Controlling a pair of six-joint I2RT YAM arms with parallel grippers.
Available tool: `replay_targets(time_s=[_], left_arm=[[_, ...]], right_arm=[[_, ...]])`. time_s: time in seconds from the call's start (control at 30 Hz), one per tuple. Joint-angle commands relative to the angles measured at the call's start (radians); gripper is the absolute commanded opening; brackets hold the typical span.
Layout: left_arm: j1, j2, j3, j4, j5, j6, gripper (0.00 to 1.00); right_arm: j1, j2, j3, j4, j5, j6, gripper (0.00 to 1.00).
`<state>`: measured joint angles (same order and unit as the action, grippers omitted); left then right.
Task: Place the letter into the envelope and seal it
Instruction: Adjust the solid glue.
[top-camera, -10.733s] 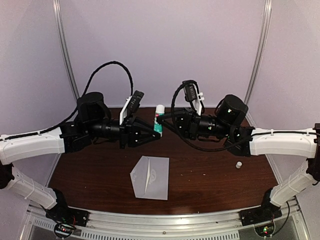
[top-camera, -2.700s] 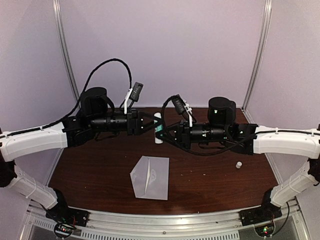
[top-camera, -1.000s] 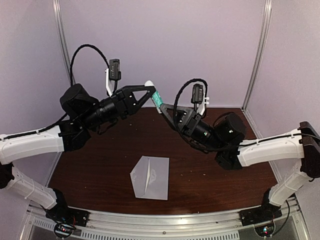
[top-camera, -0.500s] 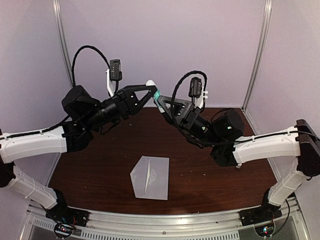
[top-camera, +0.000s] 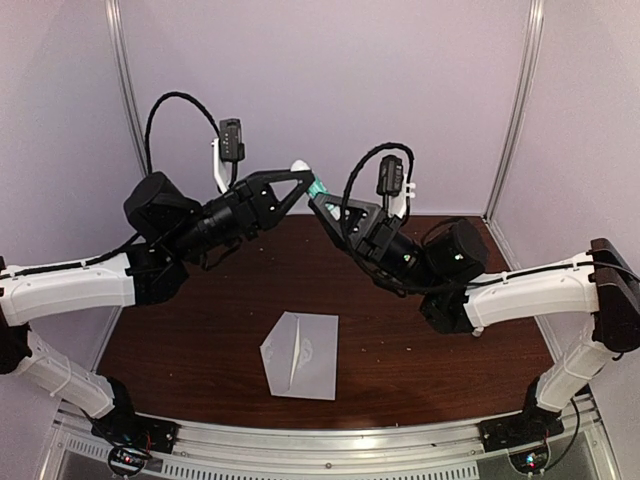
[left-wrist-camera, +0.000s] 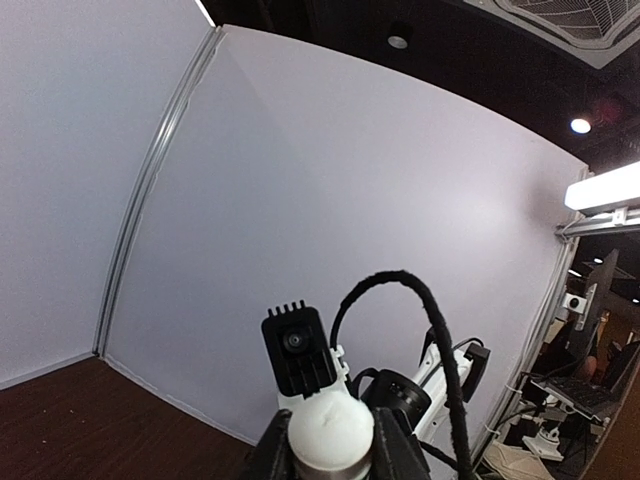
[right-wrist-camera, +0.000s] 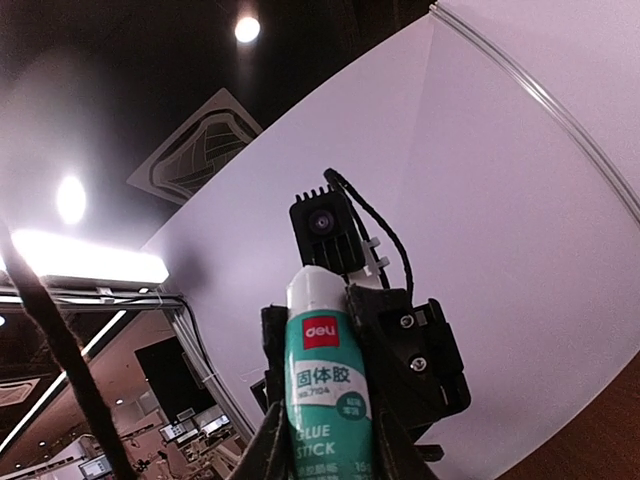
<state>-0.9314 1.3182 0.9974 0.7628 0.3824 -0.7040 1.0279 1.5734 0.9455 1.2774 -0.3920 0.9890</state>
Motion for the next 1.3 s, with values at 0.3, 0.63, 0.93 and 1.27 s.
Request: replay_targets(time_s=[0.3, 0.63, 0.93, 1.27], left_arm=[[0.007, -0.057, -0.016, -0.243, 0.051, 0.027, 0.69], [0.085, -0.059, 0.000, -0.375, 0.221, -0.015, 0.85], [0.129, -0.036, 0.001, -0.393, 0.259, -0.054, 0.89], [0.129, 0.001, 0.001, -0.350, 0.312, -0.085, 0.89]], right_arm=[[-0.028, -0.179, -0.059, -0.257, 0.091, -0.175, 0.13], [-0.122, -0.270, -0.004, -0.724, -0.071, -0.370, 0.09], [-0.126, -0.301, 0.004, -0.846, -0.170, -0.453, 0.09], [-0.126, -0.296, 0.063, -0.992, -0.190, -0.538, 0.08]])
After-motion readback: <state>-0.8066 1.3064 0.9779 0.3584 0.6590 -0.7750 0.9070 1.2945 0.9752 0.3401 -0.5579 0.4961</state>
